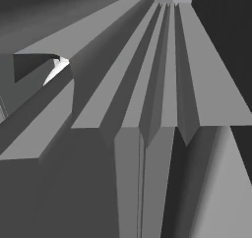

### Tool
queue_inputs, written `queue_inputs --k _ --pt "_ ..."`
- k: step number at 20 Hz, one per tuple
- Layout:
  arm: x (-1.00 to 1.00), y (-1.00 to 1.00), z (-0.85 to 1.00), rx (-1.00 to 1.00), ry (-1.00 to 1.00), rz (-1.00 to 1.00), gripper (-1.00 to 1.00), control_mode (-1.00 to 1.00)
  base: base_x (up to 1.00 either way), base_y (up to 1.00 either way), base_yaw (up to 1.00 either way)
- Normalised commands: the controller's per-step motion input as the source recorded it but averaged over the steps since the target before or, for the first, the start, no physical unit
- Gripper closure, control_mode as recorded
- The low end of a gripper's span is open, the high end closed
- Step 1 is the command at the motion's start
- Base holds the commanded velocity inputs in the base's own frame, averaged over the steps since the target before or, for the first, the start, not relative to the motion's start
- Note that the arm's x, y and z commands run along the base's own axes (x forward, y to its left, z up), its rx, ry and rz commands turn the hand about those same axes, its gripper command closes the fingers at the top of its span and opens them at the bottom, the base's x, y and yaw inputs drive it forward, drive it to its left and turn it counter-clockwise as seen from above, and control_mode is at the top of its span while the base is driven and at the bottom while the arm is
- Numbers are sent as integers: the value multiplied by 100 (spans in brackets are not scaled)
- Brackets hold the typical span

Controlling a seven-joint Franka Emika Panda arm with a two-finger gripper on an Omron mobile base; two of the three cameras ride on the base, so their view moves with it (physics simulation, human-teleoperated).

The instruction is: Gather all objects into one cabinet and sort the glasses and bowls to opposite sides.

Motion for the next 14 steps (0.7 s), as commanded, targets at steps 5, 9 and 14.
queue_inputs --k 5,9,14 --pt "-1 0 -9 1 0 0 100 -100 0 0 0" --pt "-39 2 0 6 -6 2 100 -100 0 0 0" --pt "-94 11 0 5 -8 4 100 -100 0 0 0"
